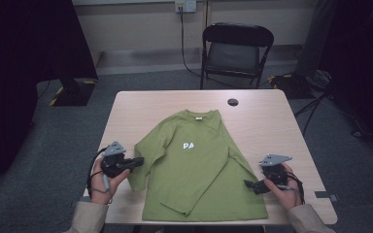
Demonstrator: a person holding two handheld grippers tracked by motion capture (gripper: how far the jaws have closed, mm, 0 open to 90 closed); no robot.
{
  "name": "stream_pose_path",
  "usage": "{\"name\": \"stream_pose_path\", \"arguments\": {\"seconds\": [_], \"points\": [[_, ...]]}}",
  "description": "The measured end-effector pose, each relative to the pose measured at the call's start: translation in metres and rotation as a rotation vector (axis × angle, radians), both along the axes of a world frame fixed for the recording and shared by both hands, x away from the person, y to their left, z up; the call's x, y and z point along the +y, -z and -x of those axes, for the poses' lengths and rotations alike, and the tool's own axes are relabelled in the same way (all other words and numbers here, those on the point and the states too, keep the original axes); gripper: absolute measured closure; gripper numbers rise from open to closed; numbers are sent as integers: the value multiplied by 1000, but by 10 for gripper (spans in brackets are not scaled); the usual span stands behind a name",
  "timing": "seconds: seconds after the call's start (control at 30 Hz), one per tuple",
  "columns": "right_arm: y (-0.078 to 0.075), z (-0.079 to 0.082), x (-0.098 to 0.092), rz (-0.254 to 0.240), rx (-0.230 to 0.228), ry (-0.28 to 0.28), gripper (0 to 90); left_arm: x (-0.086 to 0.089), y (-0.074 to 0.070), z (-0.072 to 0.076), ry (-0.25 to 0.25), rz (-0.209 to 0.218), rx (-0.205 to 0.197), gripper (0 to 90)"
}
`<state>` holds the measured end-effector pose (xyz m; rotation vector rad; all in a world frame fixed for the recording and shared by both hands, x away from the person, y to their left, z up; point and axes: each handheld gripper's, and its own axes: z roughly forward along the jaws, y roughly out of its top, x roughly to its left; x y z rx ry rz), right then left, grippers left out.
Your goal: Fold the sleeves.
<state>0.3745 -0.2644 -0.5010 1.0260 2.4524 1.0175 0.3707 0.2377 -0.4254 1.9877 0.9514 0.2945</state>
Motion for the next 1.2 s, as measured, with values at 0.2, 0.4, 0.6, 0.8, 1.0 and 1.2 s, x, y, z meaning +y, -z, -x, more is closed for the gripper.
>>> {"name": "stream_pose_path", "arguments": {"seconds": [0.2, 0.4, 0.6, 0.8, 1.0, 1.2], "points": [[0, 0, 0, 0, 0, -2, 0, -55, -18, -11, 133, -18, -15, 890], [0, 0, 0, -1, 0, -4, 0, -105, -27, -17, 251, -40, -11, 890], [0, 0, 0, 0, 0, -6, 0, -150, -26, -19, 363, -61, 7, 890], [0, 0, 1, -1, 0, -9, 0, -192, -19, -17, 465, -88, 20, 891], [0, 0, 1, -1, 0, -11, 0, -222, -8, -12, 533, -117, 41, 890], [0, 1, 1, -1, 0, -13, 0, -238, 2, -11, 568, -134, 77, 890]]}}
